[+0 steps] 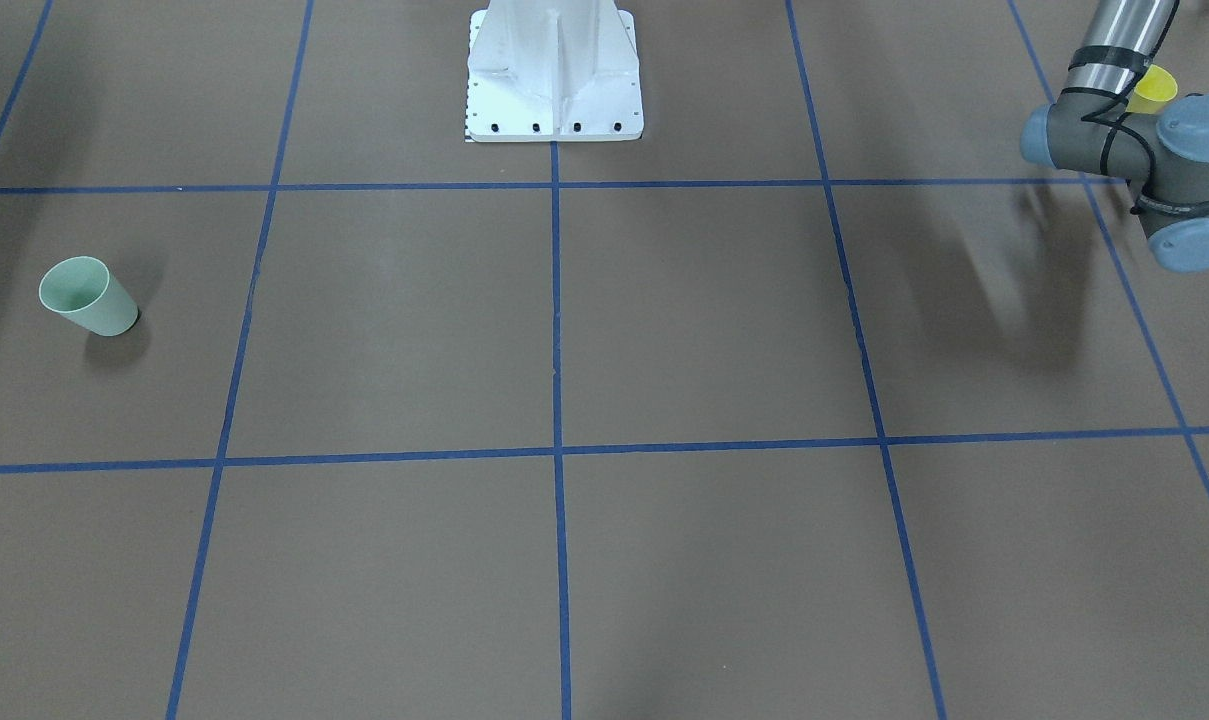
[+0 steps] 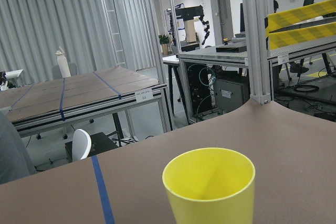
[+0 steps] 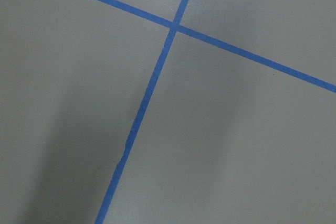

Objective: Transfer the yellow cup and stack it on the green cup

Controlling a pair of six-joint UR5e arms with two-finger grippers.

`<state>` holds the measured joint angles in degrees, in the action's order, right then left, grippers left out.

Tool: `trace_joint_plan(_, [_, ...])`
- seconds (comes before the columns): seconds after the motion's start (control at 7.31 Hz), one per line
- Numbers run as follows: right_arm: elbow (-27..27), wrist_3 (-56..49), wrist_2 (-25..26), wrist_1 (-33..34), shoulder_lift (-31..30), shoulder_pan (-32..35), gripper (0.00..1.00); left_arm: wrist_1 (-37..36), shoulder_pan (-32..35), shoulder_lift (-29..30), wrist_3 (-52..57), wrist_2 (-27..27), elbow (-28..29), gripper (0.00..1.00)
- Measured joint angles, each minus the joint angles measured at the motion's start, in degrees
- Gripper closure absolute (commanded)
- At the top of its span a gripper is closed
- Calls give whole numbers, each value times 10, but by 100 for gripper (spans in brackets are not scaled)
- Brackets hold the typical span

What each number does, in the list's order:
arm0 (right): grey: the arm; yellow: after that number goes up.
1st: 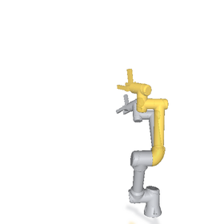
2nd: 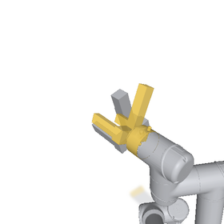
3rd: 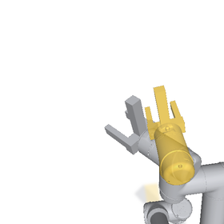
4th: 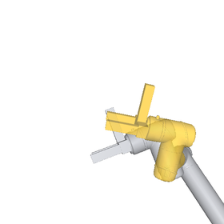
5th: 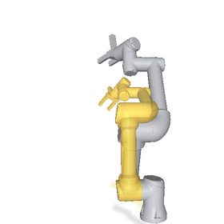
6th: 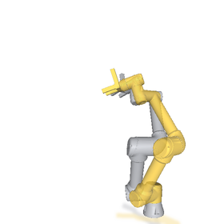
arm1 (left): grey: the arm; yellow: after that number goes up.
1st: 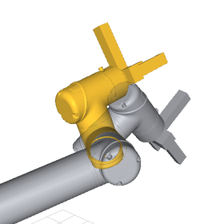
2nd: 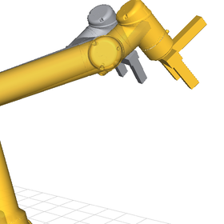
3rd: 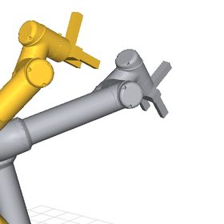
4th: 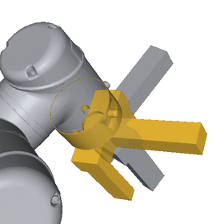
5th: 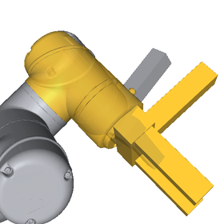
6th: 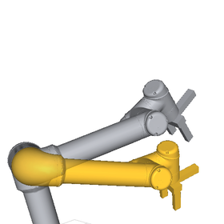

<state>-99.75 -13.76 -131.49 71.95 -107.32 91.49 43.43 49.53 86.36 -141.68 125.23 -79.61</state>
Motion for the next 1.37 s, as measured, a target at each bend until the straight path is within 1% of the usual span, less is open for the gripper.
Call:
trace_joint_plan(0.27, [0, 0, -4, 0, 0, 0, 0, 31, -3, -1, -14, 3, 32, 0])
trace_joint_plan(0.55, [-1, 0, -6, 0, 0, 0, 0, 38, -6, -4, -22, 22, 50, 0])
trace_joint_plan(0.82, [-2, 0, -8, 1, 0, 0, 0, 39, -11, -16, -25, 42, 62, 0])
trace_joint_plan(1.37, [-3, 0, -10, 1, 0, -1, 0, 45, -16, -33, -26, 65, 79, 0])
